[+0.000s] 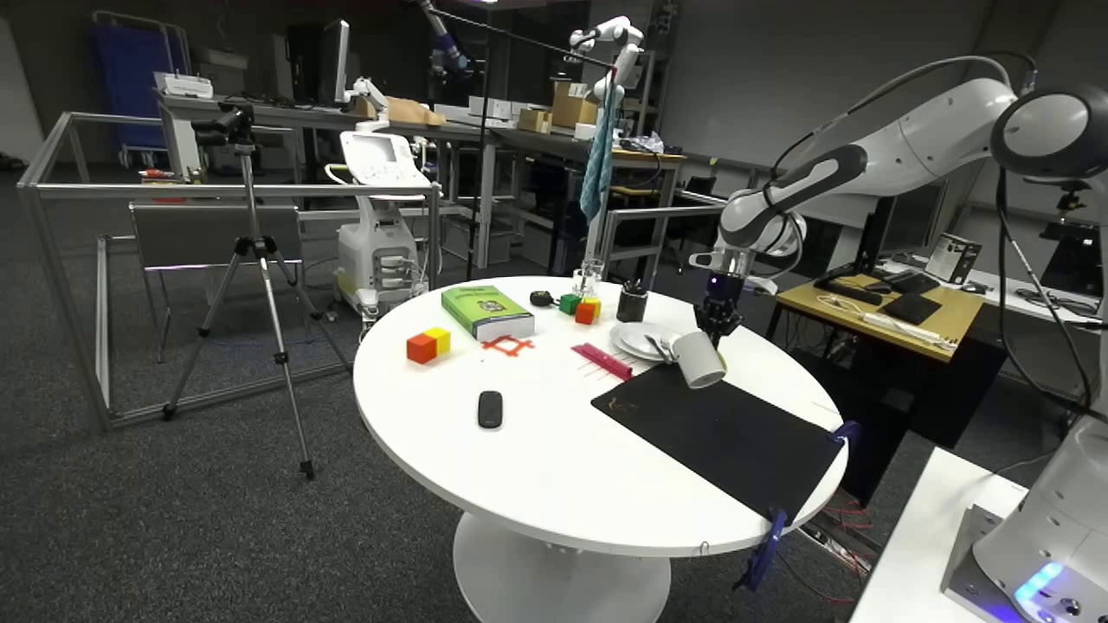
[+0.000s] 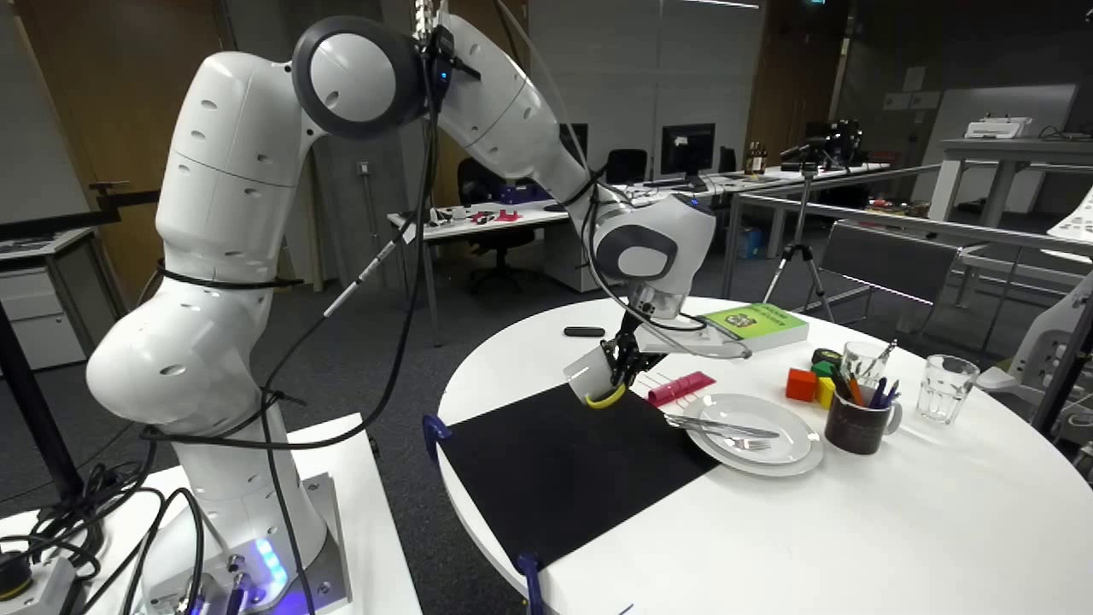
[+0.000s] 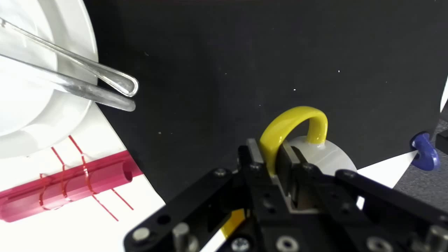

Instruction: Place the mug upright.

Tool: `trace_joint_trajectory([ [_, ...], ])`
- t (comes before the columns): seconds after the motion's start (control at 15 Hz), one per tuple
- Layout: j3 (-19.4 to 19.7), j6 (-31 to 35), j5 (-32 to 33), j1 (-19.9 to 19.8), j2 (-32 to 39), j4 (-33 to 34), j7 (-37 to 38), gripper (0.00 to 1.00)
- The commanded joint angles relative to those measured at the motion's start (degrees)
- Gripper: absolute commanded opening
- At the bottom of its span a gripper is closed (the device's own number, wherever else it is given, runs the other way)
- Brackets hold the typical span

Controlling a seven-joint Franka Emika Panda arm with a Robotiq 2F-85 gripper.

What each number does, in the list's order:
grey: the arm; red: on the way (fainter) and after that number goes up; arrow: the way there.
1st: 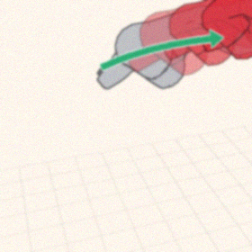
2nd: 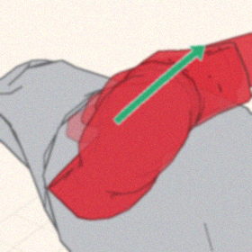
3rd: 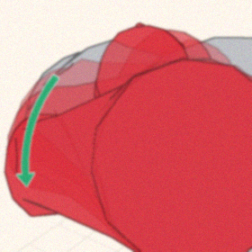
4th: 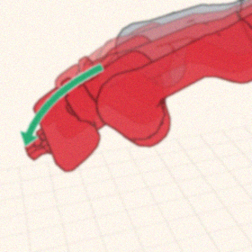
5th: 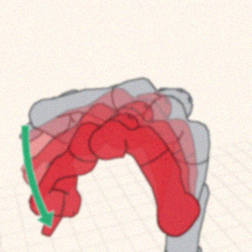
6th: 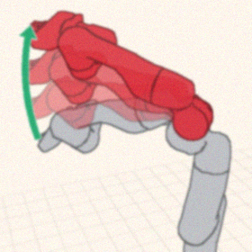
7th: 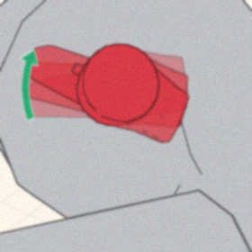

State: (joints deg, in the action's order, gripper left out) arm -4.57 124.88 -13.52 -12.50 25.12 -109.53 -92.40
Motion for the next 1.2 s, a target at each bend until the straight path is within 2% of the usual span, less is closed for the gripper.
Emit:
trace_joint_trajectory([
  [0.0,1.03,8.90,-0.27,1.64,-8.63,-11.96,2.90,0.04],
  [0.4,0.99,22.35,0.43,3.23,-13.90,-23.13,7.02,0.04],
  [0.67,0.78,31.40,0.76,3.66,-16.31,-28.46,7.62,0.04],
  [1.13,0.69,47.15,5.39,3.39,-18.54,-36.32,7.32,0.04],
])
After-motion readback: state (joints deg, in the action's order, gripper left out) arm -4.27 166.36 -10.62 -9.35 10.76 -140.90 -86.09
